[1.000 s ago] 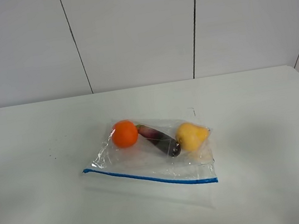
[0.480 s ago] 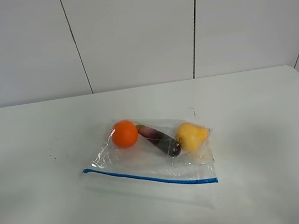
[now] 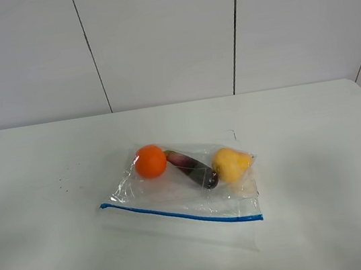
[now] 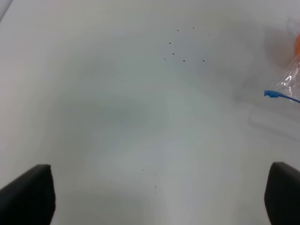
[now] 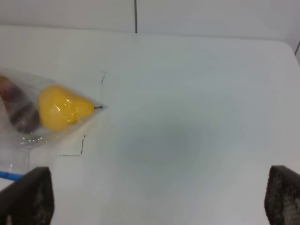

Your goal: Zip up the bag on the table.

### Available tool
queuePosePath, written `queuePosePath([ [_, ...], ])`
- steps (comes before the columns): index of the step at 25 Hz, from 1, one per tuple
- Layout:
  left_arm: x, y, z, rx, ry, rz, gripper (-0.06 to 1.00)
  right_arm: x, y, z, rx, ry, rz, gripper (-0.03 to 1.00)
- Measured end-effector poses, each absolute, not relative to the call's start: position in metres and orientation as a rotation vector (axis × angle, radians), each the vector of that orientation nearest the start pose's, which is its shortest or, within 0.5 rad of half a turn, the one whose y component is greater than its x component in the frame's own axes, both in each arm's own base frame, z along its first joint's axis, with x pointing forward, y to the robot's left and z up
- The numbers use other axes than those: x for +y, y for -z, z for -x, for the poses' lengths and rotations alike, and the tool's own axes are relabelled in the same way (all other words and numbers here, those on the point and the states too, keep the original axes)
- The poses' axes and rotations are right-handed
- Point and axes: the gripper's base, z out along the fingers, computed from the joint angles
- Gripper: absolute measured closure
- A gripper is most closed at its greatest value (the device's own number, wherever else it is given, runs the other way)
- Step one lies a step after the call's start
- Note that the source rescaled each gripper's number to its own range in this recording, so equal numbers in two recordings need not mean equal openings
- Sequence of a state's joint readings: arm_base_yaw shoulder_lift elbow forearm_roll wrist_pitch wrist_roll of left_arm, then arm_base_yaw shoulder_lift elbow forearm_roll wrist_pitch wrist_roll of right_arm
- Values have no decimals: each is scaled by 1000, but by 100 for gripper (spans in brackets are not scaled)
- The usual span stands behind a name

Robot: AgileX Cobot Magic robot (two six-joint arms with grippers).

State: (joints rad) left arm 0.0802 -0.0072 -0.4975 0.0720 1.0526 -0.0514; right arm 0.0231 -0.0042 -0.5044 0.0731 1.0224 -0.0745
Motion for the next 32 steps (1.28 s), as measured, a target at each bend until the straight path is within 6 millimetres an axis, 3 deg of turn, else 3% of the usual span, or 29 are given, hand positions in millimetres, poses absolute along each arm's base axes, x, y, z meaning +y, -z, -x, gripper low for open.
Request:
queuePosePath([
  [32,5,-277,6,2026,-106,137,-6,6,-281,4,1999,-53,100,-3],
])
